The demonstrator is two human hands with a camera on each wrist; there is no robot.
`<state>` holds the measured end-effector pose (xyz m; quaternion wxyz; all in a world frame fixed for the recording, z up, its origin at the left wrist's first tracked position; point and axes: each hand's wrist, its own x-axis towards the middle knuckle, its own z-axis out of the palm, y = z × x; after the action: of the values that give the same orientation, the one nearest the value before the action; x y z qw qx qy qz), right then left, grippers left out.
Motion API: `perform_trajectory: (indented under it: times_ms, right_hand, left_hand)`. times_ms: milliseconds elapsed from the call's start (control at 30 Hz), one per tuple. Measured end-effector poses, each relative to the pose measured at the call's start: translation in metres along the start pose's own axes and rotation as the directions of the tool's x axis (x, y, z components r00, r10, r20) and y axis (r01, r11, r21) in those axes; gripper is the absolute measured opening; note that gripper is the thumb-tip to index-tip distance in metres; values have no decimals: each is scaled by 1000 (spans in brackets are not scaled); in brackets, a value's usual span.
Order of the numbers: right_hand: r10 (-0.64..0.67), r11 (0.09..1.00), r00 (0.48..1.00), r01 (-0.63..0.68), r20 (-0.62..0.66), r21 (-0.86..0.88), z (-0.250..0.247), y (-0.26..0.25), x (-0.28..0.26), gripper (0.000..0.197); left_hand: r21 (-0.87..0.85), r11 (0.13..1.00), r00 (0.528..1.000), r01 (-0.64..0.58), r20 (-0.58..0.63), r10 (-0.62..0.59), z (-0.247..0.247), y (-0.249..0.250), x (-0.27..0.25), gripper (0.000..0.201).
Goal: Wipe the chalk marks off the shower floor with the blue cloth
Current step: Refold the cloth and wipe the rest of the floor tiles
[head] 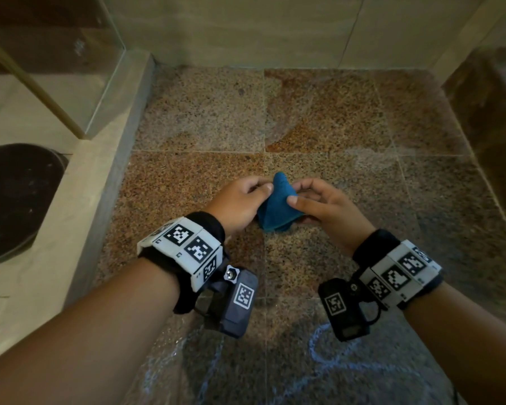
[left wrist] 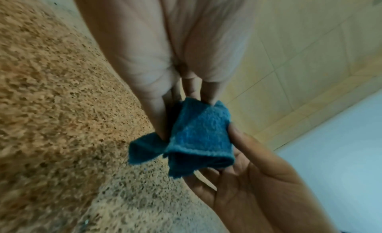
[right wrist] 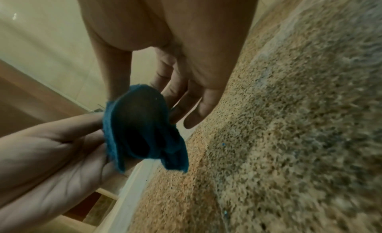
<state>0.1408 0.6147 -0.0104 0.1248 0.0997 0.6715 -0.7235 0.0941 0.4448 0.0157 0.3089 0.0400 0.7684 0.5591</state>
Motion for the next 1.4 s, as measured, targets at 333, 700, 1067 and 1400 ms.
perform_trajectory:
  times_ms: [333,700,1067,1400]
  right_hand:
    - [103,976,988,-123,114,180,-7,-2,4,24]
    - [19,451,995,82,101,-889,-43,-47,8,26]
    - [262,358,958,-207,-115,-911,-49,-125,-95,35]
    - [344,390,896,-407,-279,-826,-13,-257,-171,44]
  left_hand:
    - [192,970,988,-152,-2,155,4,6,7,19]
    - [709,705,997,27,32,-70,-17,16,-34,63]
    - [708,681,970,184,-18,-242,-26,80,-127,70]
    - [725,659,963,200,-20,-270,-56,224,-187,71]
